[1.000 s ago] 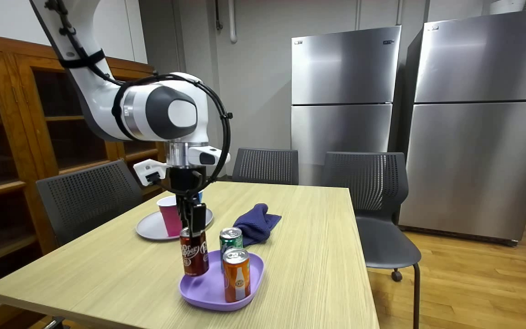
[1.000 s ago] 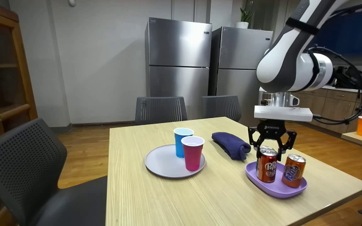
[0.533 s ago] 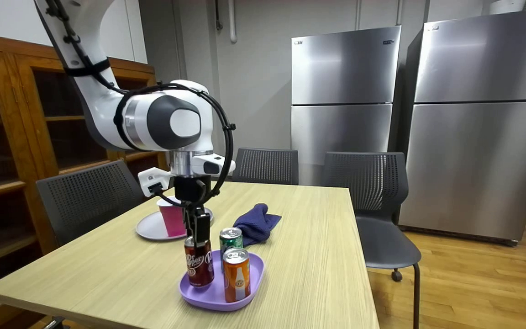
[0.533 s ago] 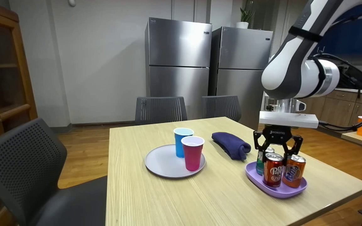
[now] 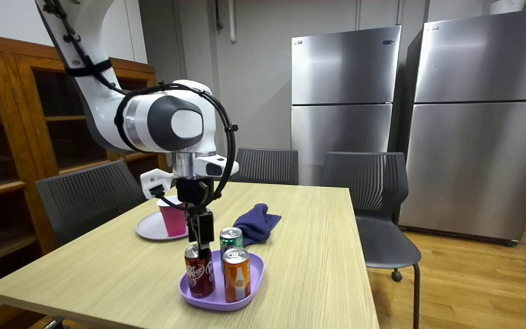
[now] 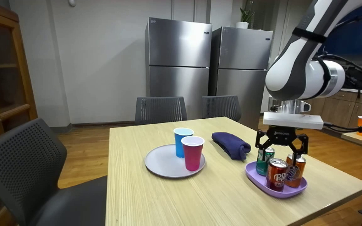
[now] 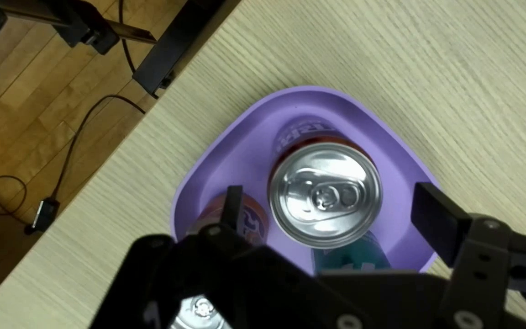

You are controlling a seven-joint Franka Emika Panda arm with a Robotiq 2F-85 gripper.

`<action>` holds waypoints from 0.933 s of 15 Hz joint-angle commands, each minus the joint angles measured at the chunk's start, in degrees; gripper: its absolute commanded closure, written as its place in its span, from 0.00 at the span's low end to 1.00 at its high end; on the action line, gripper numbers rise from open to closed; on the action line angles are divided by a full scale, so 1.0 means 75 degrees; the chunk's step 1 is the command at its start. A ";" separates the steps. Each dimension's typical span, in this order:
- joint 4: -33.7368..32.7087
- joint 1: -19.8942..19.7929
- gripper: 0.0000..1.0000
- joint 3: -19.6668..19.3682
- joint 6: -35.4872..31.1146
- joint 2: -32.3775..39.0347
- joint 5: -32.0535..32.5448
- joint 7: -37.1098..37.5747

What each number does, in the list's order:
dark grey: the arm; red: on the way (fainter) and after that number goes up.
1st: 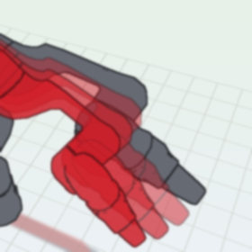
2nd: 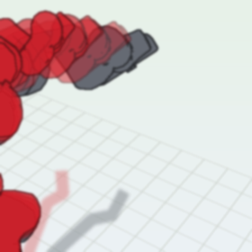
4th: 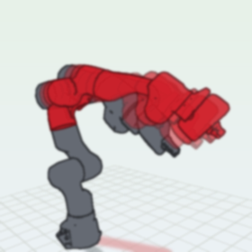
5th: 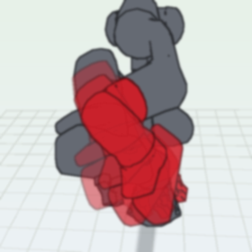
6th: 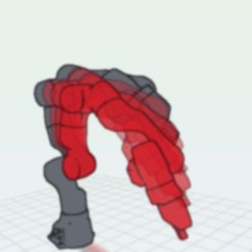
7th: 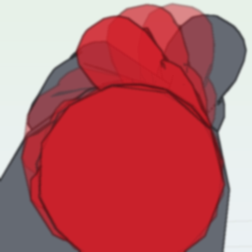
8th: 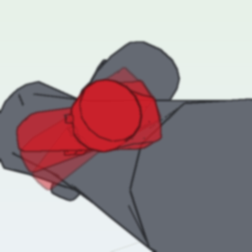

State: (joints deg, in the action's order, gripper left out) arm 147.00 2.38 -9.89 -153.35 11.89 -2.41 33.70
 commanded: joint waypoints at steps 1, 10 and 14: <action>0.0293 -0.0078 0.00 -0.0034 0.0376 -0.0801 0.0232 -0.0034; 0.0678 -0.0222 0.00 0.0403 0.1284 -0.2201 0.1494 -0.1087; 0.0818 -0.0295 0.00 0.0611 0.1458 -0.2779 0.1436 -0.1747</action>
State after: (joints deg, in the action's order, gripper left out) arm 150.93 2.33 -7.54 -144.85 -3.40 7.59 24.45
